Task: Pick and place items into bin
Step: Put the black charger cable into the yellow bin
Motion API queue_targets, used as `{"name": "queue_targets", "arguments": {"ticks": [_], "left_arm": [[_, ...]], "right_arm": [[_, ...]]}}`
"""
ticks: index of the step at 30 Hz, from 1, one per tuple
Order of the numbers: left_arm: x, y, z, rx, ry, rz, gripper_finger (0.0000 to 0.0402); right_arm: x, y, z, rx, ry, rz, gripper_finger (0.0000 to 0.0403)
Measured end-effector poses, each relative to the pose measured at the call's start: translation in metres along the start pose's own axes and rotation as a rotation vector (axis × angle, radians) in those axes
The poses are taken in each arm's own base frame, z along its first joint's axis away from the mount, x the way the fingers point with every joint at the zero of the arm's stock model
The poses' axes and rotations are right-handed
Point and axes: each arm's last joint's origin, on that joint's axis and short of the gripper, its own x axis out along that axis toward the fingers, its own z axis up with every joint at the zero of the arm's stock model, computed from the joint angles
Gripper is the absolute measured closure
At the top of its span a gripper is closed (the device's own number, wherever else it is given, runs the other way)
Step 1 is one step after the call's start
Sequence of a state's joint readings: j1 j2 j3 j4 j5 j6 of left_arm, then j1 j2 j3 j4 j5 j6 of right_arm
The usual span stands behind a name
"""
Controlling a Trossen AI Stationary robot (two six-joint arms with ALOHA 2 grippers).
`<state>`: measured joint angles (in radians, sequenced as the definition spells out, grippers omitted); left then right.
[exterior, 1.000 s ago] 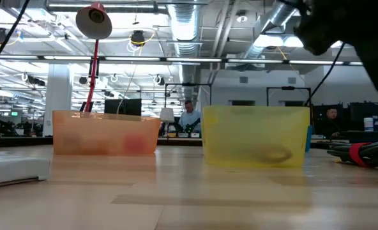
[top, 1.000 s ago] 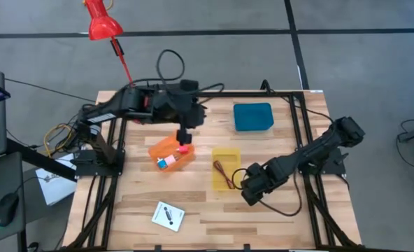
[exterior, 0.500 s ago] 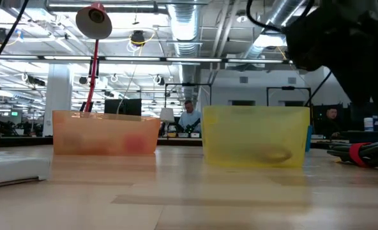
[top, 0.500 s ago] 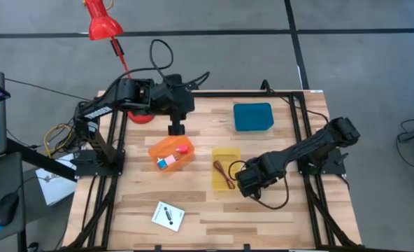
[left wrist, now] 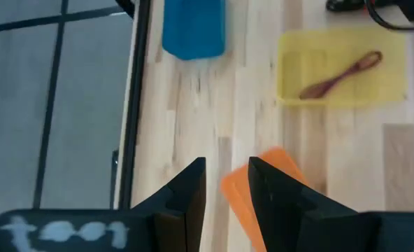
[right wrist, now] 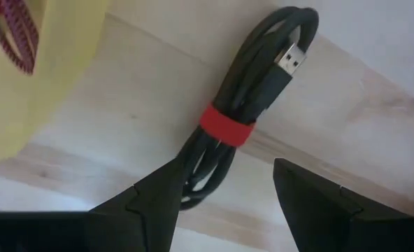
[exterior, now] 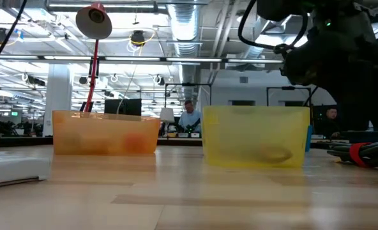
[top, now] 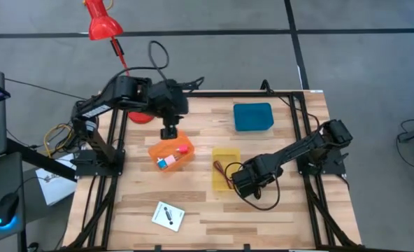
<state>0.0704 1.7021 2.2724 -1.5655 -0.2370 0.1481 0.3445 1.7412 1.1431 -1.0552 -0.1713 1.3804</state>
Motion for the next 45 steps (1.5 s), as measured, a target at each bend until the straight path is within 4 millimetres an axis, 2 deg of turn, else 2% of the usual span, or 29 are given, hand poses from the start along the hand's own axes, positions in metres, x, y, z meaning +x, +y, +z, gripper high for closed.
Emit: {"name": "queue_targets", "arguments": {"ticks": [3, 6, 10, 17, 21, 28, 34, 45], "left_arm": [[-0.012, -0.001, -0.014, 0.009, -0.013, -0.049, 0.0304], [-0.01, -0.004, -0.033, 0.006, 0.019, -0.036, 0.0304], [-0.009, -0.007, -0.07, -0.049, -0.037, 0.014, 0.0304], [0.022, -0.027, -0.116, -0.099, -0.35, -0.055, 0.0304], [0.043, -0.035, -0.132, -0.1, -0.343, -0.079, 0.0304], [0.049, -0.037, -0.135, -0.111, -0.339, -0.09, 0.0304], [0.048, -0.036, -0.134, -0.114, -0.358, -0.085, 0.0304], [0.047, -0.036, -0.134, -0.114, -0.358, -0.084, 0.0304]], "right_arm": [[0.0, -0.001, 0.002, 0.01, -0.004, -0.004, 0.0184], [0.0, -0.001, 0.002, 0.015, -0.011, -0.006, 0.0184], [-0.001, 0.0, 0.005, 0.032, -0.021, 0.009, 0.0184], [-0.001, 0.001, 0.007, 0.072, -0.026, 0.024, 0.0184], [-0.001, 0.001, 0.005, 0.102, -0.034, 0.017, 0.0184], [0.005, -0.002, 0.001, 0.136, -0.058, -0.009, 0.0184], [0.021, -0.004, 0.007, 0.136, -0.073, 0.035, 0.0184], [0.021, -0.006, 0.012, 0.13, -0.078, 0.032, 0.0184]]}}
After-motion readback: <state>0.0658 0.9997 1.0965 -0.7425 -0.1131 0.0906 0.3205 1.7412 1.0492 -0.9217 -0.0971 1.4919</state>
